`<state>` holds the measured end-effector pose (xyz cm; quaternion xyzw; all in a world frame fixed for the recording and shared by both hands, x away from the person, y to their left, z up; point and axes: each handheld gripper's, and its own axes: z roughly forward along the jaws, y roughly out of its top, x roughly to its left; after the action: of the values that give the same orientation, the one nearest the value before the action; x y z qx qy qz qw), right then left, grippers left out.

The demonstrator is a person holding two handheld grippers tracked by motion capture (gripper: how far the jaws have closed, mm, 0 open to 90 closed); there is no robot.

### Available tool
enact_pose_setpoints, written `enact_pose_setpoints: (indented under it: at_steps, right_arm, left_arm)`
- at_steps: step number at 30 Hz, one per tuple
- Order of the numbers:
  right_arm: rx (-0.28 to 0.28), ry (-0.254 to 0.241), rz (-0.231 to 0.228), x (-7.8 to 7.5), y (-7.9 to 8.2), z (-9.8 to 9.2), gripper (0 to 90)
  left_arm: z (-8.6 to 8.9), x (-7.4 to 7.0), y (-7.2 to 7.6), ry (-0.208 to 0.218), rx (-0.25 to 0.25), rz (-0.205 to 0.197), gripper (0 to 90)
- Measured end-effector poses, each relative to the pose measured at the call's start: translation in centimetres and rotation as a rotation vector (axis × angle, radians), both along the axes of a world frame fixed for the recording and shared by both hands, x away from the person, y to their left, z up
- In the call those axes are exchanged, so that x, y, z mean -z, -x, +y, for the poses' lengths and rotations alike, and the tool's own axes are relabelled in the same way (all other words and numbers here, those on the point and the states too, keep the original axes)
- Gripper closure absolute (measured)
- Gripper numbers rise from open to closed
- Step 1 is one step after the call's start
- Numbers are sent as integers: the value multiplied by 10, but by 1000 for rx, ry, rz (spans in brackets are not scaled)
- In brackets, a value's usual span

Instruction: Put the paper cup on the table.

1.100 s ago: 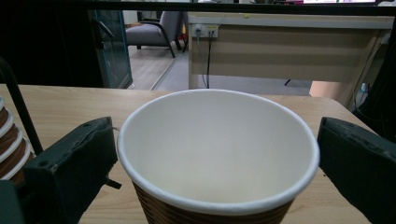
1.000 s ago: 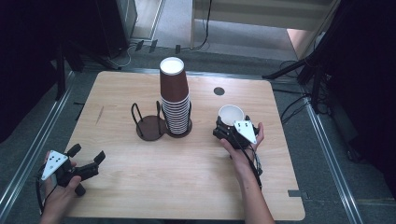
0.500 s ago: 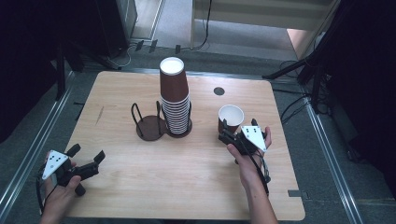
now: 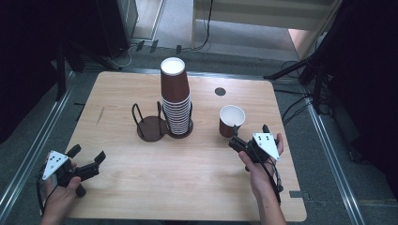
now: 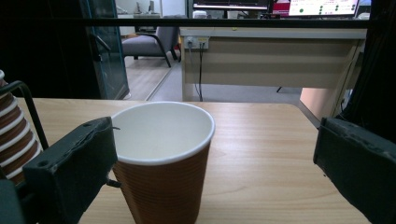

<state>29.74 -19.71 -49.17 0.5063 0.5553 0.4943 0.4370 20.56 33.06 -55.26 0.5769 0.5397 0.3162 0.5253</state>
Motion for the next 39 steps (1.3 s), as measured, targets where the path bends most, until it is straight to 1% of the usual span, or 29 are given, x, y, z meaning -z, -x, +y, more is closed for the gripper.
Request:
enact_pose_setpoints:
  at_steps: [4,11,20,29,39]
  right_arm:
    - [5,16,15,5,5,-7,0]
    - [23,30,17,9,14,-22,0]
    - [49,24,29,14,26,-39,0]
    - [70,50,37,25,37,-52,0]
    - [100,64,58,35,48,-70,0]
  left_arm:
    - [0,0,0,10,-3,2,1]
    - [1,0,0,8,-3,6,1]
    - [1,0,-1,11,-3,8,1]
    - [1,0,0,10,-5,6,1]
    - [1,0,0,13,-4,4,1]
